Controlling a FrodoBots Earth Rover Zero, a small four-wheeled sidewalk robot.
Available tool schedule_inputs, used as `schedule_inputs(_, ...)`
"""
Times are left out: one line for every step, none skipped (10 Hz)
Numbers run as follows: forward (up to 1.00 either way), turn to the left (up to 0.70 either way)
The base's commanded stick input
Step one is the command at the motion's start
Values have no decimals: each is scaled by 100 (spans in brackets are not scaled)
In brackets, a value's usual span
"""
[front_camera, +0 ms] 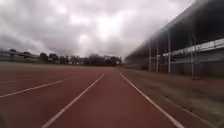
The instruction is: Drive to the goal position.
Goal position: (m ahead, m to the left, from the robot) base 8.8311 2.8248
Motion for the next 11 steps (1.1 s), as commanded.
schedule_inputs(70,0)
schedule_inputs(70,0)
schedule_inputs(70,0)
schedule_inputs(70,0)
schedule_inputs(70,0)
schedule_inputs(70,0)
schedule_inputs(70,0)
schedule_inputs(70,0)
schedule_inputs(70,0)
schedule_inputs(70,0)
schedule_inputs(70,0)
